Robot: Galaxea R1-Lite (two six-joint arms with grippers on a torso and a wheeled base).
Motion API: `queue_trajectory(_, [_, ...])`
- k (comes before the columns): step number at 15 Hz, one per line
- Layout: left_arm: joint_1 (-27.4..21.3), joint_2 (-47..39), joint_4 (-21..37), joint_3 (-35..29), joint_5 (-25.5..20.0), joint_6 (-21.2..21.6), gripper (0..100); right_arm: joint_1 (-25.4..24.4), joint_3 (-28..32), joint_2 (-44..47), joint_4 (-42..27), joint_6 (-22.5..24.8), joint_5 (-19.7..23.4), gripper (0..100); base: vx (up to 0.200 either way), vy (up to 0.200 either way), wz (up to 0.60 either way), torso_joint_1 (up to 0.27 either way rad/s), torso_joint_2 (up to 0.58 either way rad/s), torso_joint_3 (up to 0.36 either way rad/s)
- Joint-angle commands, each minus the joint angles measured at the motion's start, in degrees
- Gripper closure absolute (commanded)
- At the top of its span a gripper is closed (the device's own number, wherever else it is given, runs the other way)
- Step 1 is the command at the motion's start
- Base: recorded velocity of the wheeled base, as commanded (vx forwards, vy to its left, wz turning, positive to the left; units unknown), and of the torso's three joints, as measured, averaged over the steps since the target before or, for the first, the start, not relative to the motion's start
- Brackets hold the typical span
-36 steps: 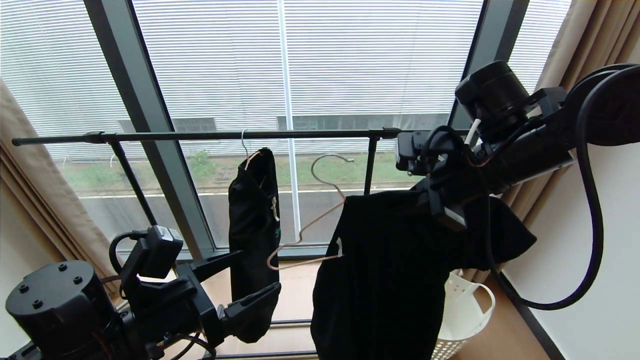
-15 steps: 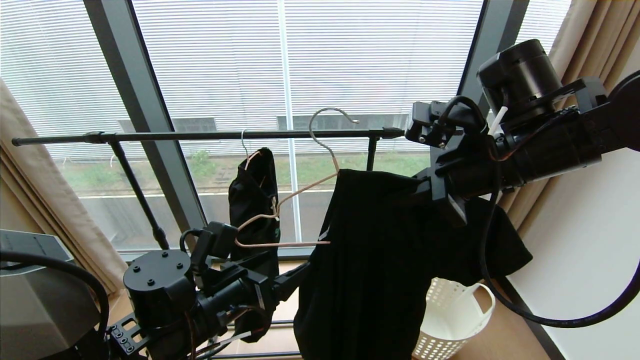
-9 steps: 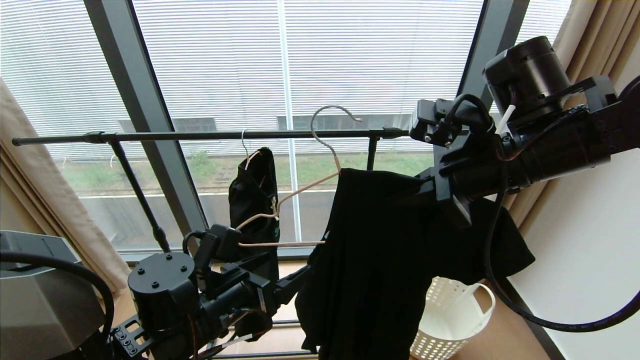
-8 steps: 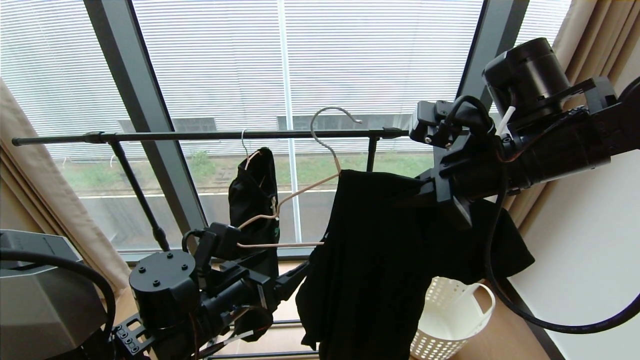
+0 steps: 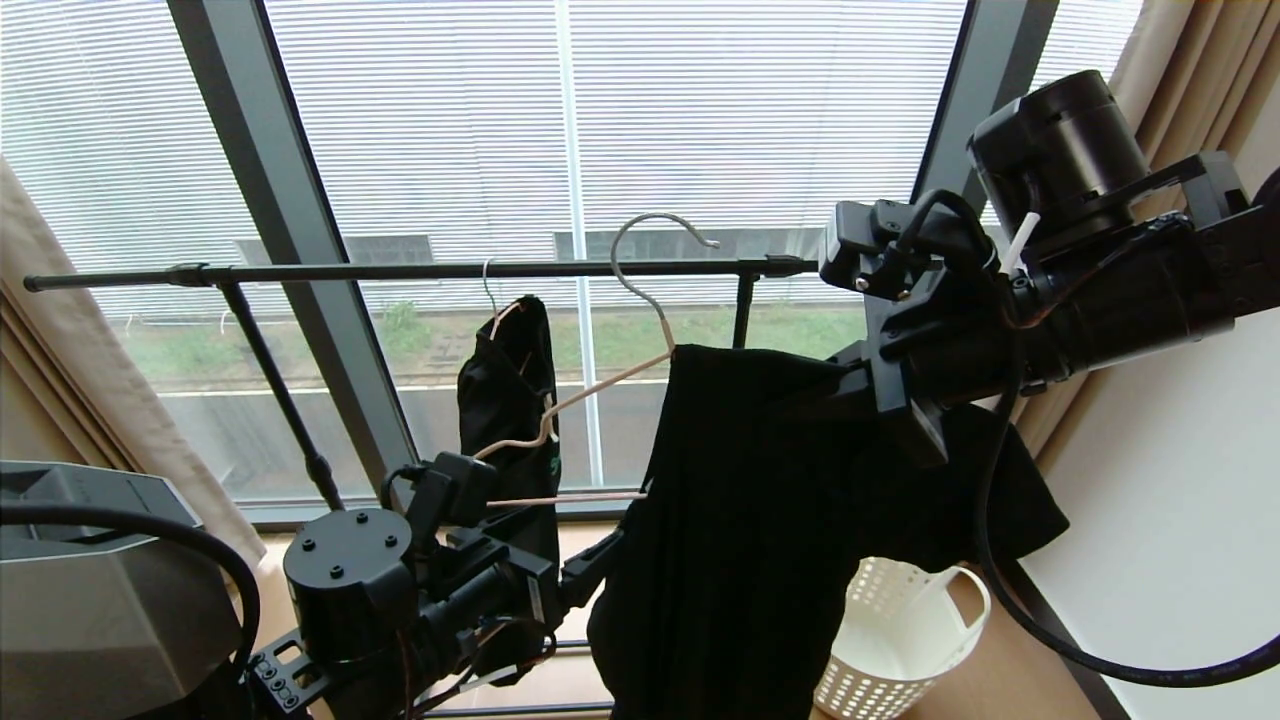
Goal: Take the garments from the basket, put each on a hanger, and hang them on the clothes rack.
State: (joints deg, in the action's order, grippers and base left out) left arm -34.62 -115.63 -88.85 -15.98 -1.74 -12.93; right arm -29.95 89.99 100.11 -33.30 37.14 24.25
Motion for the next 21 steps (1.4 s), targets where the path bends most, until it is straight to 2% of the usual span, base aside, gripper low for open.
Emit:
queue_trajectory(1, [-0.4,-0.6,0.0,-0.3,0.6,0.0,0,0.0,-0.6,-0.4,0.0,0.1,0.1,100,0.000,0.000,0.00,0.000,0.00,0.000])
queue_trajectory(4, [-1.3,-0.9,0.0,-0.2,1.1,0.0,0,-0.1,-1.2,-1.0,0.0,0.1,2.2,100,0.000,0.000,0.00,0.000,0.00,0.000])
queue_trajectory(14, [-3.8,-4.6,-1.2,-0.1,3.7,1.2,0,-2.7,-1.2,-1.8,0.0,0.1,2.3,100,0.000,0.000,0.00,0.000,0.00,0.000])
queue_trajectory(15, [-3.9,-4.7,-1.2,-0.1,4.0,1.2,100,-2.7,-1.2,-1.8,0.0,0.1,2.3,100,0.000,0.000,0.00,0.000,0.00,0.000])
queue_trajectory(21, [-4.1,-4.4,-1.2,0.2,4.1,1.3,100,-2.1,-1.6,-1.7,0.1,0.1,2.3,100,0.000,0.000,0.00,0.000,0.00,0.000])
